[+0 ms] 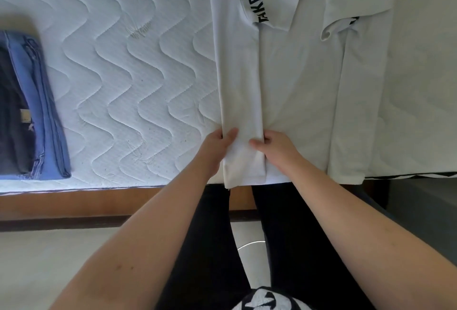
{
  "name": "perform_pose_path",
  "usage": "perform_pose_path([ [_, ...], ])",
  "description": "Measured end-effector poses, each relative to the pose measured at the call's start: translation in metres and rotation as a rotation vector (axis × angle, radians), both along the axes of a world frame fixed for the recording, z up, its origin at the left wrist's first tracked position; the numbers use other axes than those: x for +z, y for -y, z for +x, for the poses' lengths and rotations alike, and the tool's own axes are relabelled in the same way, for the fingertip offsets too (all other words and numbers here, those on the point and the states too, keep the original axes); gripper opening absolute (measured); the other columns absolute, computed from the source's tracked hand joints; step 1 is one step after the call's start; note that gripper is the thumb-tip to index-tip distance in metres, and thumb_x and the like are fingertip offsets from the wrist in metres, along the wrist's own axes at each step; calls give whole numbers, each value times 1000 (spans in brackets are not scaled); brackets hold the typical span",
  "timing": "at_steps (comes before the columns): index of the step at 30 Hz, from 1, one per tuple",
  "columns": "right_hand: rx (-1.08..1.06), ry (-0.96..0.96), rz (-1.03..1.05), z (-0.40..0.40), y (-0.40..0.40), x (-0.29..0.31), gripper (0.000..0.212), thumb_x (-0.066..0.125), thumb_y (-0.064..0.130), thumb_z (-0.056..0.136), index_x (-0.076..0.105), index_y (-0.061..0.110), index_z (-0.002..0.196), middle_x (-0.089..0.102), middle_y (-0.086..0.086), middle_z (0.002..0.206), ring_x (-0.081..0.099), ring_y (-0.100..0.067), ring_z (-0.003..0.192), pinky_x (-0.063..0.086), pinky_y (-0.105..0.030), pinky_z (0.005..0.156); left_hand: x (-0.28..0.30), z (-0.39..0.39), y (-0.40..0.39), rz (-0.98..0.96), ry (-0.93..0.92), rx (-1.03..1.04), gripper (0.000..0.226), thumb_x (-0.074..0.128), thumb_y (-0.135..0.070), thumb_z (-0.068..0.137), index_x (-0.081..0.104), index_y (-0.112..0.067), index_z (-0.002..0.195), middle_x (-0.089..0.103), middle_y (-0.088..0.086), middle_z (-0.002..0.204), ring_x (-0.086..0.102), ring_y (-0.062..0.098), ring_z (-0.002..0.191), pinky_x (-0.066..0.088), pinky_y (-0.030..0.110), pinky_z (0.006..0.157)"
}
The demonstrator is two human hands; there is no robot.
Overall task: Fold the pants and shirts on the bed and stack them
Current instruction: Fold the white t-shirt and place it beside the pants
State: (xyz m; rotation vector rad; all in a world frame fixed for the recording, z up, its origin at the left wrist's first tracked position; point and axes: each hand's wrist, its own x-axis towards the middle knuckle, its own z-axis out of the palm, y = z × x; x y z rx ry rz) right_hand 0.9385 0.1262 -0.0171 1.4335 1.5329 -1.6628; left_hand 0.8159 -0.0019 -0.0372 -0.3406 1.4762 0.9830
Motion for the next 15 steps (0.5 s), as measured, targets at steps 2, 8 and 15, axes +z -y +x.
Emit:
perform_pose_path([
  [2,58,19,-4,6,1,1,13,70,27,89,71,19,99,71,9,84,67,-6,76,45,-12,57,2,6,5,-40,55,29,29,54,-41,100,65,-19,114,75,-3,108,70,17,104,55,30,89],
  [8,277,112,-24,13,6,6,29,67,29,90,71,3,103,72,-15,97,69,-28,90,55,-45,86,14,15,18,-113,13,-317,24,59,-47,95,65,-27,107,71,-3,116,66,12,103,50,26,86],
  [15,470,349,-143,36,23,10,25,58,29,95,64,6,101,69,-12,92,68,-27,79,58,-40,72,22,20,28,-273,53,-946,35,61,-36,96,62,-7,115,72,6,103,70,21,93,59,37,85],
])
